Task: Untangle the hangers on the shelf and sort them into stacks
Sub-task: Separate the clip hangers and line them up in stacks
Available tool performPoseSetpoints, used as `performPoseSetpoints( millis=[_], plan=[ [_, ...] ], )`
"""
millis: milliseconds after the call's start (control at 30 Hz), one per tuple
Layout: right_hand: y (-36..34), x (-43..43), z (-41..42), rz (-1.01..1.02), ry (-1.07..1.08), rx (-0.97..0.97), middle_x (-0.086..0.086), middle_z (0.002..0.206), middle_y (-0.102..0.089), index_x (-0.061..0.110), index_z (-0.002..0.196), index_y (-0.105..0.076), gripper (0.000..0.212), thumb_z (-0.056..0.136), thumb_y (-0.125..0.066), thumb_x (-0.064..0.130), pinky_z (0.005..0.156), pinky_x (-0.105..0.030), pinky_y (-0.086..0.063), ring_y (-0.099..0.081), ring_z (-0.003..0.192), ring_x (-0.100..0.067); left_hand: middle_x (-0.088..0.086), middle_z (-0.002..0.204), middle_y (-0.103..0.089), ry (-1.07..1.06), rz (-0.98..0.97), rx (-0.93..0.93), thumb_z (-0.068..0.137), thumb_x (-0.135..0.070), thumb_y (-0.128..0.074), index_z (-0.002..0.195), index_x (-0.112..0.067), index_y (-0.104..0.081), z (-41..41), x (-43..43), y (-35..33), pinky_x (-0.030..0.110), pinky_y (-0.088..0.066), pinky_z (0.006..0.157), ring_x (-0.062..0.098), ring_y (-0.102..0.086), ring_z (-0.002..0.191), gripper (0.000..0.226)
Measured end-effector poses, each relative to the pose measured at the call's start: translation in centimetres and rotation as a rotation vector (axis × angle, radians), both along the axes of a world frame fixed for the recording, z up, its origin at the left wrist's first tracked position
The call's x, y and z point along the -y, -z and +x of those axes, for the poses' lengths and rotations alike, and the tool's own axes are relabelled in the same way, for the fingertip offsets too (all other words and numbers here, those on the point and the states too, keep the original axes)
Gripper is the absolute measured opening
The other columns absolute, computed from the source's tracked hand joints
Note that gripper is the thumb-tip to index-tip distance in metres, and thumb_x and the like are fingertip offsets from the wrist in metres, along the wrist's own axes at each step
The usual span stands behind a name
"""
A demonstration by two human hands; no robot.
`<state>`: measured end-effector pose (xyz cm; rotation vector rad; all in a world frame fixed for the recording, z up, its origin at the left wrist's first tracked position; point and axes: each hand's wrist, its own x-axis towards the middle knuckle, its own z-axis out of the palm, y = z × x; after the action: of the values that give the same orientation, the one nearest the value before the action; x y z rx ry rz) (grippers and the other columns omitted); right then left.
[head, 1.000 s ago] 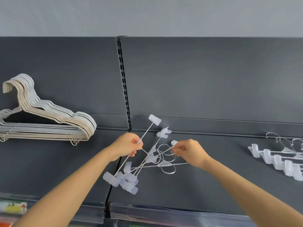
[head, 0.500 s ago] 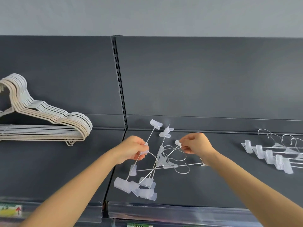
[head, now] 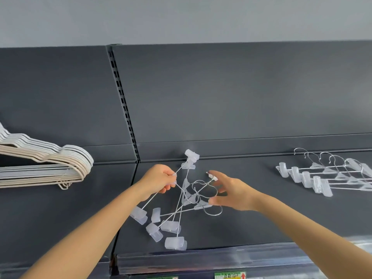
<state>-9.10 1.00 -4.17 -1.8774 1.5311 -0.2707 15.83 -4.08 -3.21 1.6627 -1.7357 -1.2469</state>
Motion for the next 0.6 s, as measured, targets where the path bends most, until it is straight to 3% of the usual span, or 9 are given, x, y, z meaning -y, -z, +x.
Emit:
performPoseSetpoints(
  millis=[167, 300, 400, 500, 600],
  plan=[
    [0.6, 0.1, -0.1, -0.034, 0.184, 0.032, -0.001, 0.099, -0.068, 0.023, 0.143, -0.024, 0.076, 0.082, -0.067, 0.033, 0.082, -0.032, -0.051, -0.062, 0.095, -0.02, 0.002, 0.077, -0.069, 0.004, 0.028, -0.022, 0.087, -0.013, -0.059, 0.094, -0.008, -0.068, -0.3, 0.1, 0.4, 0.021, -0.045, 0.055, 0.011, -0.051, 0.063, 0.013],
    [0.9, 0.3, 0.8, -0.001, 0.231, 0.063, 0.0, 0.075, -0.066, 0.017, 0.14, -0.034, 0.066, 0.08, -0.063, 0.015, 0.066, -0.029, -0.053, -0.063, 0.062, -0.013, 0.004, 0.077, -0.068, 0.018, 0.06, -0.046, 0.086, -0.011, -0.061, 0.096, -0.011, -0.069, -0.7, 0.0, 0.8, 0.019, -0.042, 0.052, 0.012, -0.048, 0.063, 0.013],
    [0.8, 0.3, 0.7, 0.045, 0.236, 0.106, -0.002, 0.071, -0.068, 0.018, 0.139, -0.034, 0.063, 0.081, -0.058, 0.008, 0.057, -0.026, -0.054, -0.062, 0.05, -0.012, 0.001, 0.07, -0.064, 0.046, 0.038, -0.024, 0.086, -0.009, -0.059, 0.088, -0.013, -0.069, -0.6, 0.0, 0.9, 0.017, -0.034, 0.045, 0.012, -0.041, 0.056, 0.011],
    [1.0, 0.3, -0.1, 0.017, 0.218, 0.069, 0.001, 0.073, -0.071, 0.018, 0.138, -0.035, 0.055, 0.087, -0.055, 0.013, 0.061, -0.03, -0.054, -0.057, 0.044, -0.012, -0.002, 0.066, -0.062, 0.085, -0.002, 0.03, 0.089, -0.014, -0.057, 0.066, -0.018, -0.062, -0.2, 0.3, 0.9, 0.018, -0.026, 0.043, 0.011, -0.031, 0.048, 0.025],
    [1.1, 0.6, -0.9, -0.009, 0.215, 0.051, 0.002, 0.071, -0.071, 0.019, 0.136, -0.039, 0.049, 0.088, -0.05, 0.013, 0.06, -0.029, -0.053, -0.054, 0.042, -0.012, 0.0, 0.067, -0.062, 0.11, -0.044, 0.096, 0.091, -0.018, -0.055, 0.064, -0.012, -0.06, 0.2, 0.6, 0.9, 0.016, -0.024, 0.041, 0.007, -0.028, 0.041, 0.028]
  ],
)
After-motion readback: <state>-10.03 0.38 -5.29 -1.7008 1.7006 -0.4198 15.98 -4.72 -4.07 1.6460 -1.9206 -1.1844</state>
